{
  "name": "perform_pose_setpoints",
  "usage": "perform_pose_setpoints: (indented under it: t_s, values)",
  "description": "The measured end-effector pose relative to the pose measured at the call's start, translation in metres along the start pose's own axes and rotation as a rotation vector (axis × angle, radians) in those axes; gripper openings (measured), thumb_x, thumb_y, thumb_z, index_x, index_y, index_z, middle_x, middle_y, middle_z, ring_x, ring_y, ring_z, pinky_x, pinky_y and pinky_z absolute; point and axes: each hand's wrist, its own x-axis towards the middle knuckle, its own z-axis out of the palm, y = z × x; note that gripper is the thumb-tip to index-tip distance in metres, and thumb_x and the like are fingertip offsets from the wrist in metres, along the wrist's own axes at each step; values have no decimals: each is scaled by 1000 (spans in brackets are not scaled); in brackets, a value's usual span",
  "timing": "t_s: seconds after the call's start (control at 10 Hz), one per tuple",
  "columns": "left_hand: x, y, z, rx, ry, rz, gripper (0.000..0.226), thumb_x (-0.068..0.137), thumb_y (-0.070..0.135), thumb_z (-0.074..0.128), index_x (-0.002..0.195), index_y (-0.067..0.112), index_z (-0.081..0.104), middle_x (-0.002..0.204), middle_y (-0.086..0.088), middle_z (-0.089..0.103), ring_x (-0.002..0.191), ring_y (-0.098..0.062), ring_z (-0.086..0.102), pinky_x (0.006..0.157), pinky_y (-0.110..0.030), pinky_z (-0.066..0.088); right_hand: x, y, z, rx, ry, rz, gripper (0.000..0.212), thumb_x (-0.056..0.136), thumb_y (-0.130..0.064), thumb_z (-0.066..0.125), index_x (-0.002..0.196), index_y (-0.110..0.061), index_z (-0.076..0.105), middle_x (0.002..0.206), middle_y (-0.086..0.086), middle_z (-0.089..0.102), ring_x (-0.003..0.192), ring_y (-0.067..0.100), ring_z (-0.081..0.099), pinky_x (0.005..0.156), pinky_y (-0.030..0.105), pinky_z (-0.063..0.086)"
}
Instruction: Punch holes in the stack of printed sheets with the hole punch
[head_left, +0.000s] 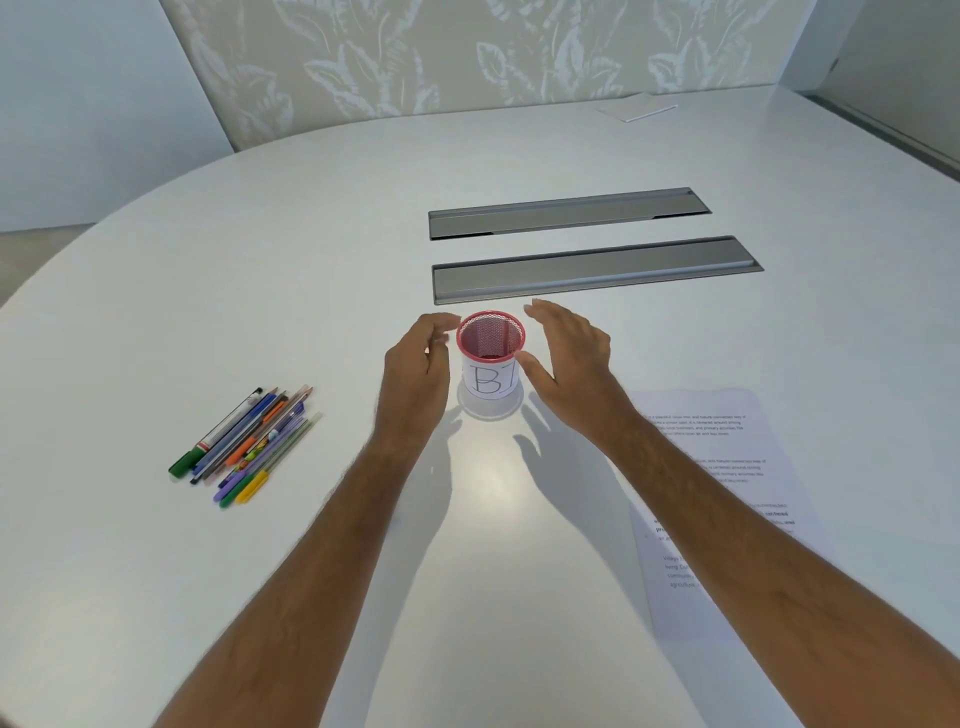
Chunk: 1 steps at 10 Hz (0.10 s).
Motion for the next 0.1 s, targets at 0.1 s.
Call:
perform_pose_setpoints:
  t_s: [0.1]
  values:
    - [-14, -11, 7, 102, 44, 8, 38, 108, 8, 38, 131, 16, 67, 135, -2, 69, 128, -20, 55, 110, -31, 40, -19, 13, 3, -17, -51, 65, 52, 105, -26, 62, 152, -9, 48, 160, 9, 51, 146, 30, 47, 120, 49, 27]
